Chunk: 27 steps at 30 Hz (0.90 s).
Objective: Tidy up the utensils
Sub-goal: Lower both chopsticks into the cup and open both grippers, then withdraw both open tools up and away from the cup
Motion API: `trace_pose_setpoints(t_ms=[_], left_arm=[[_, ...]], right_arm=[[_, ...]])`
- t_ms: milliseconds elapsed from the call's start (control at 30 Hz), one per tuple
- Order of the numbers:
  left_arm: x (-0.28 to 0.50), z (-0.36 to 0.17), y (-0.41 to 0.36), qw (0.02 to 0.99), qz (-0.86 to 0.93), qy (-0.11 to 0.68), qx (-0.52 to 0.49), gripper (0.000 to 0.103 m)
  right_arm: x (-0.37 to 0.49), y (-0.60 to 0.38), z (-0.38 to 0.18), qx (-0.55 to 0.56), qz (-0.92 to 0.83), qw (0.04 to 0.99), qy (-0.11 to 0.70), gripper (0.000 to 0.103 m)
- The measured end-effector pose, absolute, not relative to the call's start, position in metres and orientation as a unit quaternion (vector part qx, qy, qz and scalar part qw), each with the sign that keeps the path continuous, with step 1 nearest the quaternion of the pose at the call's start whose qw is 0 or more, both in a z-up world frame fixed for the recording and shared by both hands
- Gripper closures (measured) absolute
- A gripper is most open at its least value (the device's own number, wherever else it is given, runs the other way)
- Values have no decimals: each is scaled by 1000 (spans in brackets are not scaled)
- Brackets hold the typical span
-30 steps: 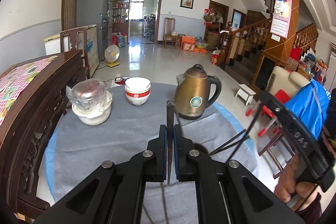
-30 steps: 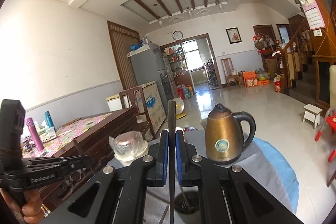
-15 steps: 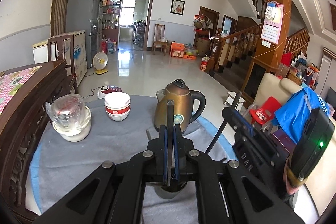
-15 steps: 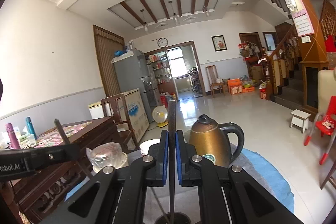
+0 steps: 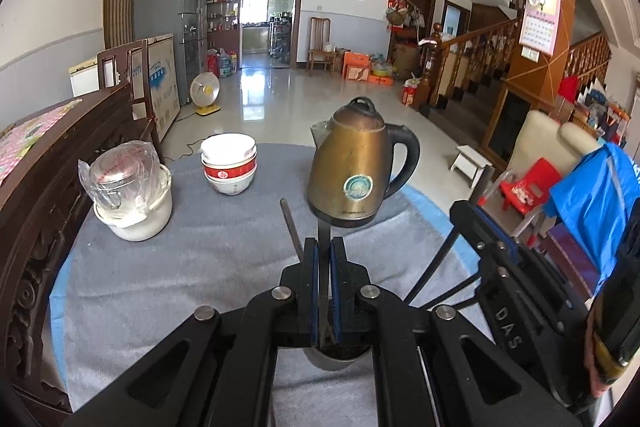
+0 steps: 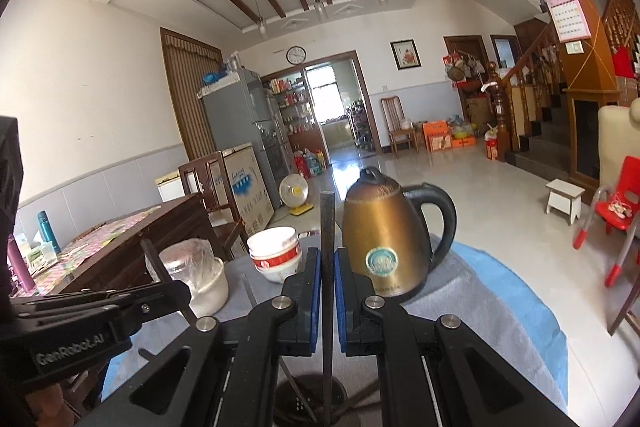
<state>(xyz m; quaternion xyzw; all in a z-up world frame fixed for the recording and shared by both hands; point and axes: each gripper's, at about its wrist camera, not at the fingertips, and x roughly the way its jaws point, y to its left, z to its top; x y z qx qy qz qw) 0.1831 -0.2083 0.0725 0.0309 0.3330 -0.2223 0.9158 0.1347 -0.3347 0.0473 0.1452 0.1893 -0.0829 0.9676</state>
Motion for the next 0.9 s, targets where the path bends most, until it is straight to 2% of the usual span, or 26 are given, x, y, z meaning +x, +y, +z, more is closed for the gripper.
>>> trace_pose_setpoints(t_ms=[167,233,300,333,433,500,800,900], left_arm=[[169,73,-209,922,-214,316,65,95],[164,74,-207,924,-212,310,76,87],[157,76,-205,927,-206,301,86,70],[153,78,-203,930,-201,294,92,67],[144,84,-197,935,-194,280,102,63],[137,89,-190,938,-189,273,105,54],[109,110,-159,948,-162,254,103,44],[96,117,-147,952,-153,246,101,35]], right_arm=[[129,-337,44,149,-78,964,205,95],[127,-337,45,150,-76,963,210,93],[124,-336,46,157,-68,962,214,93],[123,-335,47,156,-69,962,214,93],[119,-331,50,155,-68,962,216,93],[116,-330,53,159,-68,961,216,93],[86,-313,81,167,-53,962,209,93],[72,-307,91,172,-48,963,202,92]])
